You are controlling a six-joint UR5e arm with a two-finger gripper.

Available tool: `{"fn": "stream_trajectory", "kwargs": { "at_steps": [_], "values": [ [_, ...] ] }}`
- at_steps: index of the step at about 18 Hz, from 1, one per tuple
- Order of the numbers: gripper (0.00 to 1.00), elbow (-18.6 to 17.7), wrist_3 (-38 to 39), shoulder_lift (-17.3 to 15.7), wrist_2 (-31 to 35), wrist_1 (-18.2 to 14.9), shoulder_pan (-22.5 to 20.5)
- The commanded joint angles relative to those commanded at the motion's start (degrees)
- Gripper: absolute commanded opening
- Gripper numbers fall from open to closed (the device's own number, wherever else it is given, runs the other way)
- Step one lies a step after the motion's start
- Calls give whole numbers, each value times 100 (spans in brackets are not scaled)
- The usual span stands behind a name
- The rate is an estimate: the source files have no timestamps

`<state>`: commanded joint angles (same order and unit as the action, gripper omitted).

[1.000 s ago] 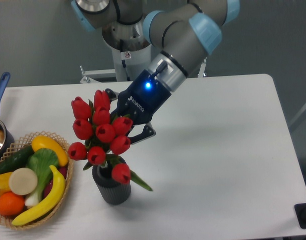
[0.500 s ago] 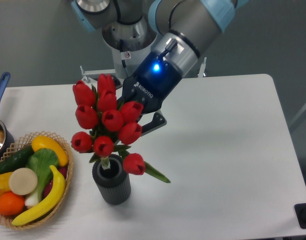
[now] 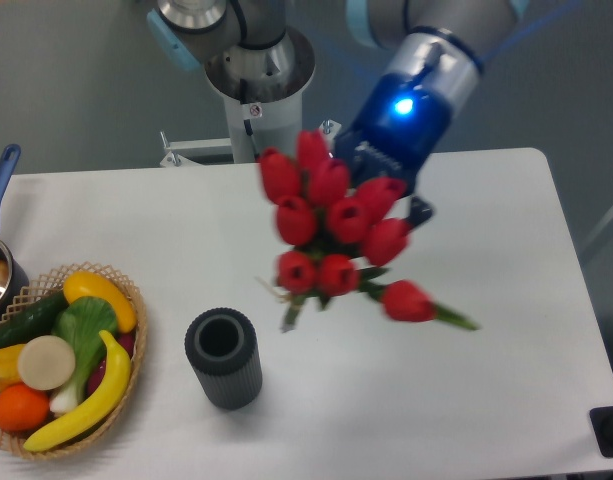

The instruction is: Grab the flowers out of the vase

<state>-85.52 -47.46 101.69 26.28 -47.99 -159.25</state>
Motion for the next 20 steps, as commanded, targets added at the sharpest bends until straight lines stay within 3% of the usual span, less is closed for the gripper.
{"fn": "stream_trajectory", "kwargs": {
  "at_steps": [9, 14, 20],
  "values": [
    [41, -184, -106, 26, 18, 0, -195],
    [41, -685, -702, -87, 88, 9, -361],
    [41, -923, -721, -290, 97, 0, -458]
  ]
}}
